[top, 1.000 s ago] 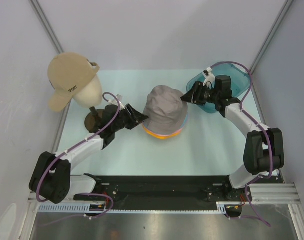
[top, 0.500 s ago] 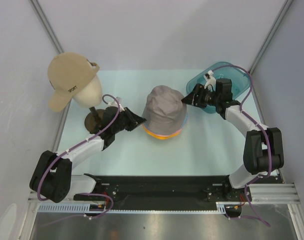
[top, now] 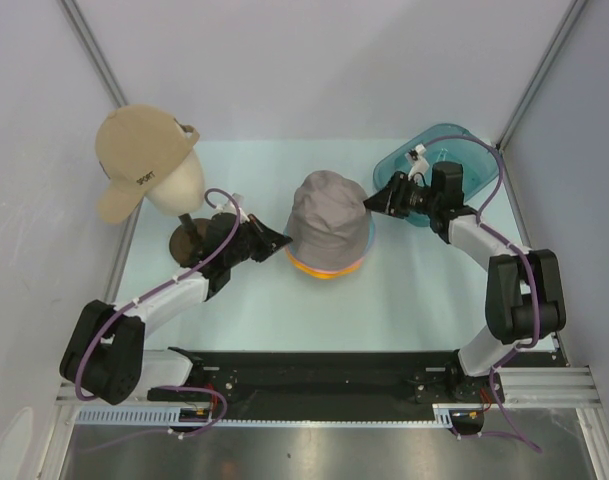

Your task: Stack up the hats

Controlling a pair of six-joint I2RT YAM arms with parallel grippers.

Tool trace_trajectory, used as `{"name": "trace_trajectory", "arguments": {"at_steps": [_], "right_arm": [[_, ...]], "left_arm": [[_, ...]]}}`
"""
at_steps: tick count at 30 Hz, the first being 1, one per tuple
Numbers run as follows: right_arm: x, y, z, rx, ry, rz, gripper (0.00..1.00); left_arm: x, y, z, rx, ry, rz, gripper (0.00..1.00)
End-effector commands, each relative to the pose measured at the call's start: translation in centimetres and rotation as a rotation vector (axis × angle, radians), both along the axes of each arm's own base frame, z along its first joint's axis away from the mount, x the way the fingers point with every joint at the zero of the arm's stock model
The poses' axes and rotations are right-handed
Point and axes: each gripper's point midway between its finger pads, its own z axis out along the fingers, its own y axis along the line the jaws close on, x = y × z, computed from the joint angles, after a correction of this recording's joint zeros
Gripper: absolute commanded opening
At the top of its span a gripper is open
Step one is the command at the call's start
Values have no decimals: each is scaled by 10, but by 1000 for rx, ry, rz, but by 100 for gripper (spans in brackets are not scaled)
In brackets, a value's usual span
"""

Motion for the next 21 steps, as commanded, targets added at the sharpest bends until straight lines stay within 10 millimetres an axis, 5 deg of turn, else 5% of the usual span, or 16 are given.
{"name": "trace_trajectory", "arguments": {"at_steps": [1,9,21], "right_arm": [[-12,14,2,41,-13,86,39],[-21,5,-14,-41,73,51,0],[-54,-15,-53,-177,227,-17,0]], "left_arm": [[7,-1,9,-26,-39,21,0],[9,11,-3,36,-15,69,0],[8,25,-29,191,50,83,0]]}}
